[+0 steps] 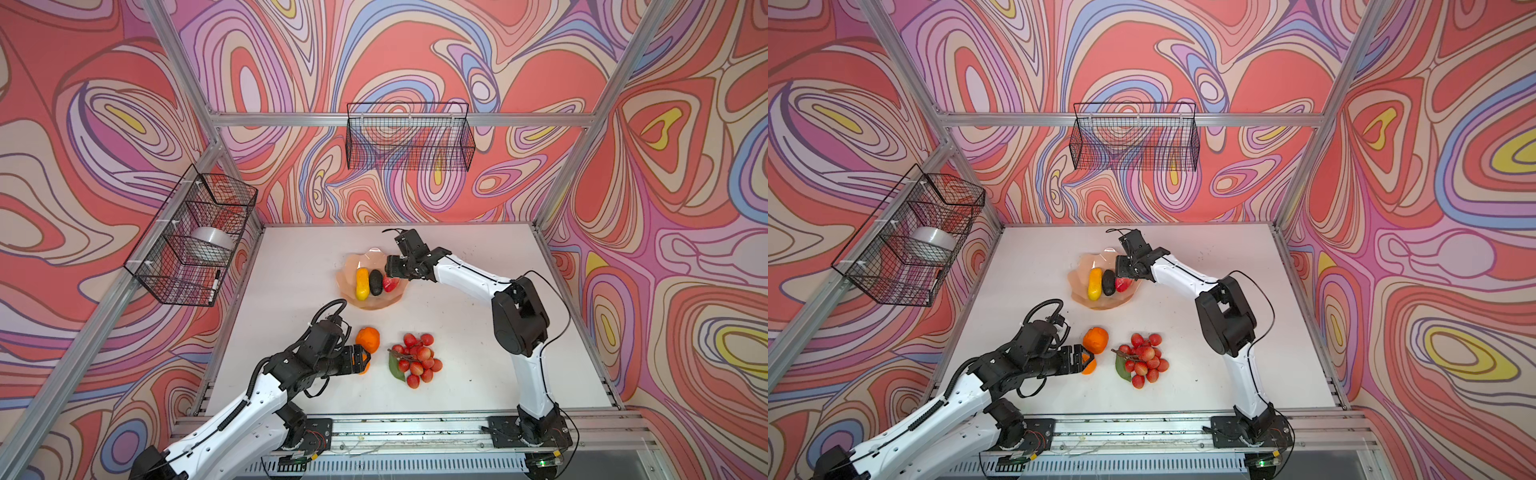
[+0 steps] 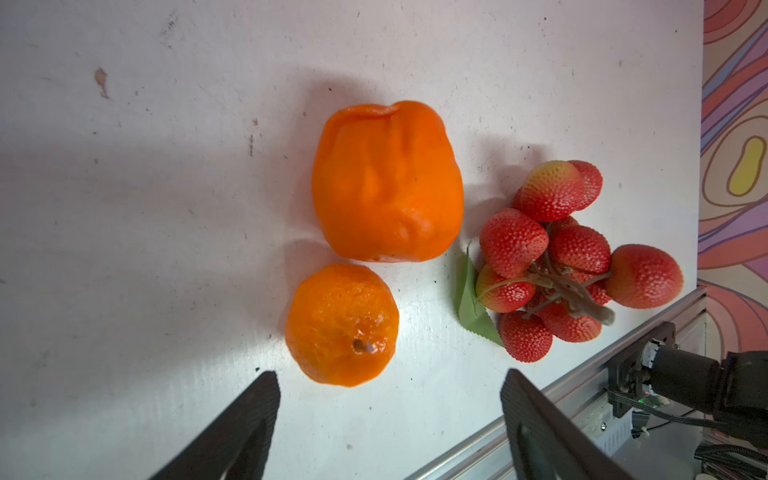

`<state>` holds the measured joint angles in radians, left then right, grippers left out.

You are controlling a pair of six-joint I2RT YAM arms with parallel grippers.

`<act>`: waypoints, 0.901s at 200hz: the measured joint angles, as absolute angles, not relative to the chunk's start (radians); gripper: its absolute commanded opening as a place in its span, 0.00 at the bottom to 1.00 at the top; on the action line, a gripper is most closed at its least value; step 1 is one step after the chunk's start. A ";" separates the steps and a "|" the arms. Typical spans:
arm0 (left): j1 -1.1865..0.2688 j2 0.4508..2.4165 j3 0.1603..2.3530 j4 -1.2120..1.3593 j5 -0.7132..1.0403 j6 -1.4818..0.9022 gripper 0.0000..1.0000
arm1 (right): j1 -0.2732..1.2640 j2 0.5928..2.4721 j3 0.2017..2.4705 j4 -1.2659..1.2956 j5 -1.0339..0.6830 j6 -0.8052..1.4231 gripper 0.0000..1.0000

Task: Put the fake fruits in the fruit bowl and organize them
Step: 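Grasp the small mandarin with the left gripper while the right gripper withdraws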

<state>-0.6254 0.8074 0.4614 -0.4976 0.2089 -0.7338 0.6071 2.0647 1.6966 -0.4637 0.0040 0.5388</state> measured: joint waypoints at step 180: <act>-0.677 0.798 0.495 -0.575 -0.012 -0.738 0.38 | 0.592 1.528 1.214 -0.284 0.089 0.570 0.91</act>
